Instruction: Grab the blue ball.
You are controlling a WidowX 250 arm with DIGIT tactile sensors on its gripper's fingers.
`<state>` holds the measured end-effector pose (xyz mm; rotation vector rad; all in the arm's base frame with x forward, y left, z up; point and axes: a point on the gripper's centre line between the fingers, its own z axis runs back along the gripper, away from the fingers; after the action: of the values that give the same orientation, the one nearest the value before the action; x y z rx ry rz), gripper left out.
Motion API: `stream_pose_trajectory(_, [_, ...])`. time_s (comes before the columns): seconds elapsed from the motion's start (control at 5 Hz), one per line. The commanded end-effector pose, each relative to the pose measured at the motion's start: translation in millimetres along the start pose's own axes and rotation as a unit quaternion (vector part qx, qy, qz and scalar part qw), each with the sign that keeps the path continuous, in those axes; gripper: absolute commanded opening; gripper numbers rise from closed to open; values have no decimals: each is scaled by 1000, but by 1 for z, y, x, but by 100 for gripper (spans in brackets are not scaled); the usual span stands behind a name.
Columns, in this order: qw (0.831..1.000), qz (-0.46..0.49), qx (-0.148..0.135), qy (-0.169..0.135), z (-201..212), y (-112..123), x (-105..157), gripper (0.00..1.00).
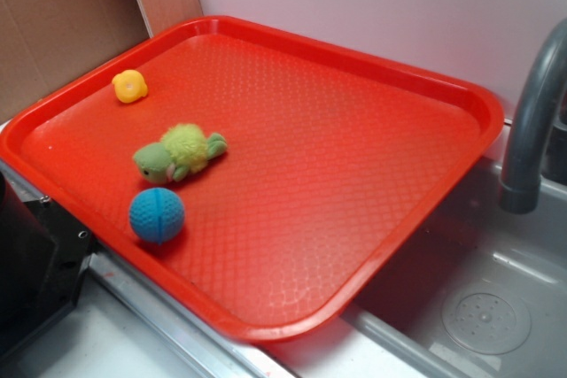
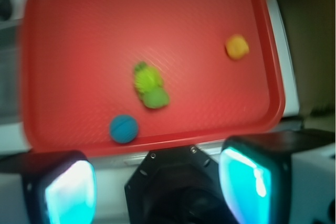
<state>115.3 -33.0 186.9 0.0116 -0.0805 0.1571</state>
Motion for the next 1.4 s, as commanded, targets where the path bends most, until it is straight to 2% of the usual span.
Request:
stream_pose_trajectory(0.0, [1000,-2,-4,-4,-93,-21,-5,100])
stream_pose_trajectory(0.2, [999,-14,-27,18,-142,-23,-2,100])
stream_pose_trajectory(0.4, [998,-28,-38,38,-166,-31,-2,100])
stream_pose_trajectory(0.6, [996,-54,-53,44,-181,-43,-6,17])
stream_pose_trajectory(0.8, [995,-65,-57,40,-168,-41,-5,0])
stream_pose_trajectory(1.0, [994,-90,-51,38,-137,-37,1,0])
stream_pose_trajectory(1.2, [990,-126,-39,41,-88,-25,16,0])
